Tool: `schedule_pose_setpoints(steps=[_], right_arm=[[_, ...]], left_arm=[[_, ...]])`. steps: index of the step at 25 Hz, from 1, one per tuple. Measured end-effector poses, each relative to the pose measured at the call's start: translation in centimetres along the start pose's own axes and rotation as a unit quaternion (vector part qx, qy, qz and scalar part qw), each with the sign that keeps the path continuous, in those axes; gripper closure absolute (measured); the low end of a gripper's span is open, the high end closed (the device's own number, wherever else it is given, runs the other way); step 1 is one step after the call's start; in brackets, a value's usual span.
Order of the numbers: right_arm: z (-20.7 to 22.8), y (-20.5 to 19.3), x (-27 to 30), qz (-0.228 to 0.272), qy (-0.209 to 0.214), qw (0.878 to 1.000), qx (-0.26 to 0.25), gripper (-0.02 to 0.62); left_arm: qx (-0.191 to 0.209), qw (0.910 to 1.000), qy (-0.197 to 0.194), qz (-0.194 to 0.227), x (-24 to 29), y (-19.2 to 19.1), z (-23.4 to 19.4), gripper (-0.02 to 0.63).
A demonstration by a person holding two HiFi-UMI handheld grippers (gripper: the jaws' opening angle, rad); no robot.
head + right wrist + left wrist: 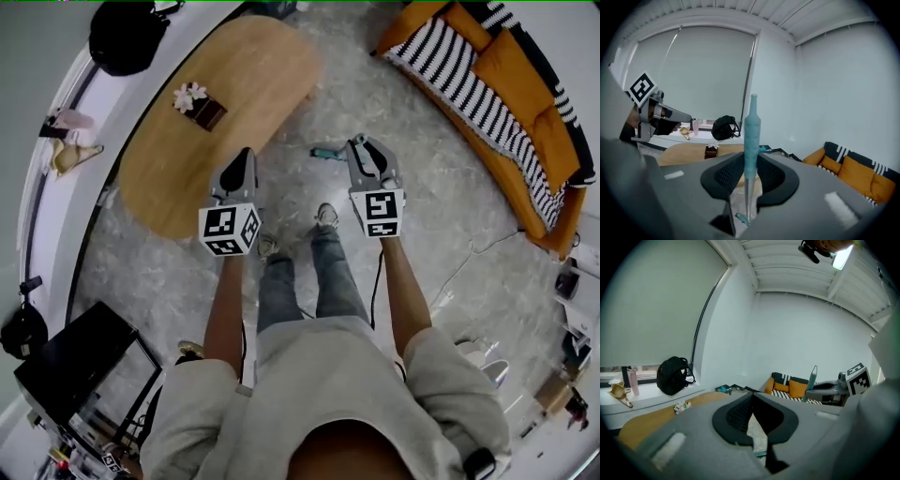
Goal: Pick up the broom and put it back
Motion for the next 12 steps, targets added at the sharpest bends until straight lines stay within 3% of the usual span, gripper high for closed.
schedule_pose_setpoints(steps=[6,12], right_arm=[[5.3,-1.2,-0.6,0.000,-0.017,1.000,0.009,0.507],[8.8,-2.3,0.1,-0.001,-0.001,1.000,0.010,0.508]], left_arm=[[0.012,0.9998,-0.013,-0.005,3.9,1.5,3.5,0.603],[0.012,0.9999,0.000,-0.011,6.3,2.4,5.9,0.603]])
Point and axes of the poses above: the fingertips, and each gripper's own axes: x forward along the fingers, z to its right, y out of its top, the point moved 6 cm from there along -x, backward along the fingers, and after that the axes turned 12 degrees about -z, right-handed, at the moved point
